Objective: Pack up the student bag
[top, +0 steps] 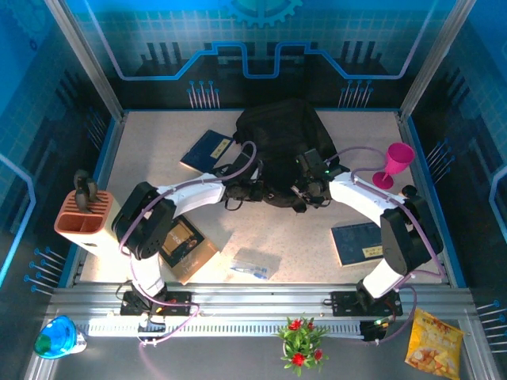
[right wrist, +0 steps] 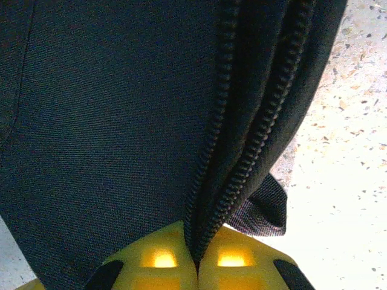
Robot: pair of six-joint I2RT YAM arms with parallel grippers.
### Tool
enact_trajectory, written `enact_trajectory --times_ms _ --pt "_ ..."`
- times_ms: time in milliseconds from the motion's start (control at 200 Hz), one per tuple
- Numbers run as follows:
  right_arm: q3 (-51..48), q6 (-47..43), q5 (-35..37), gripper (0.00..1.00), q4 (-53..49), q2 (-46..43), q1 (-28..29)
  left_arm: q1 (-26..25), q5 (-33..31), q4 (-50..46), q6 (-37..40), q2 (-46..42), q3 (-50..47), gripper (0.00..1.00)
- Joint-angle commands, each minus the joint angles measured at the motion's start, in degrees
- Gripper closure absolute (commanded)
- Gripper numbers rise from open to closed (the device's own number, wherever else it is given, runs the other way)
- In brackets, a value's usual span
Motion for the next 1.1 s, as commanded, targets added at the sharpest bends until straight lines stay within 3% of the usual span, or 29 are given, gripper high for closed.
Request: enact_trajectory --times_ms 0,405,815,1071,1096 --pt "-1.0 -1.3 4.7 0.94 -3.7 -2.8 -0.9 1.6 -4.0 -4.7 2.8 0.2 0.4 1.0" --pt "-2.9 -1.3 4.5 0.94 -4.1 -6.9 -1.6 7.8 -7.2 -5.0 5.0 3.2 3.1 1.0" --pt "-4.8 -1.5 2.3 0.92 -2.4 -10.6 -1.9 14.4 -10.6 -6.2 4.3 13.7 16.1 1.0" --pt "-6.9 -3.5 -3.8 0.89 5.1 -10.7 -2.0 15.1 -9.9 -6.6 4.0 15.1 20.1 1.0" --pt "-6.9 -3.6 -4.7 0.89 6.1 -10.3 -1.9 15.1 -9.5 -6.9 3.6 14.6 20.1 0.96"
